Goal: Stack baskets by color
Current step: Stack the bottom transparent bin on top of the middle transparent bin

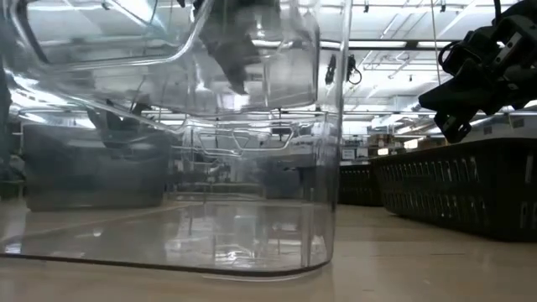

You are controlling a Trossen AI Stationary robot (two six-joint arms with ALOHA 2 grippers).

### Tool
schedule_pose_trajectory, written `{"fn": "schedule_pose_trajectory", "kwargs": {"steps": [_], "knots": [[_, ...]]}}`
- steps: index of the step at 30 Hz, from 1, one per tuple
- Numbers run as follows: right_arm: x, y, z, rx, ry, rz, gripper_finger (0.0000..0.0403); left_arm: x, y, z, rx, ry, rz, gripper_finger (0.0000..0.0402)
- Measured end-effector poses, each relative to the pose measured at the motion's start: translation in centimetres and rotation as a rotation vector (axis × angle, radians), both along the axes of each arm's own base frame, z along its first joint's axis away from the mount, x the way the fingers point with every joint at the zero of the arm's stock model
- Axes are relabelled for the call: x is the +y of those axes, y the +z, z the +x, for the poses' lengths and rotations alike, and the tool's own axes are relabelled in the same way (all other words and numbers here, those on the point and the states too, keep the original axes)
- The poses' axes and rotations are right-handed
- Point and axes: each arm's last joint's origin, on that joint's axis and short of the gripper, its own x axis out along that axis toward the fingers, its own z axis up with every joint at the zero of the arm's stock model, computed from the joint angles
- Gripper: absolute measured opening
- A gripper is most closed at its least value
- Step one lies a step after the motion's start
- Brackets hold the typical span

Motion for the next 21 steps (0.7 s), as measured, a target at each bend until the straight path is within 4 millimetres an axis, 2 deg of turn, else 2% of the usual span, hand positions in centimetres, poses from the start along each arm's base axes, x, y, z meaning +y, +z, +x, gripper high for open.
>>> {"fn": "schedule_pose_trajectory", "kwargs": {"steps": [7,13,17,21], "knots": [[0.0,0.0,0.0,0.0,0.0,0.0,0.0023,-0.6,-0.4,0.1,0.008,-0.019,-0.009,0.0011],[0.0,0.0,0.0,0.0,0.0,0.0,0.0023,-1.3,-2.4,0.9,0.07,-0.013,-0.011,0.0013],[0.0,0.0,0.0,-0.001,0.0,0.001,0.0023,-1.3,-3.1,1.3,0.084,-0.009,-0.001,0.0033],[0.0,0.0,0.0,-0.002,0.0,-0.001,0.0023,-1.5,-3.2,1.4,0.078,-0.011,0.02,0.0074]]}}
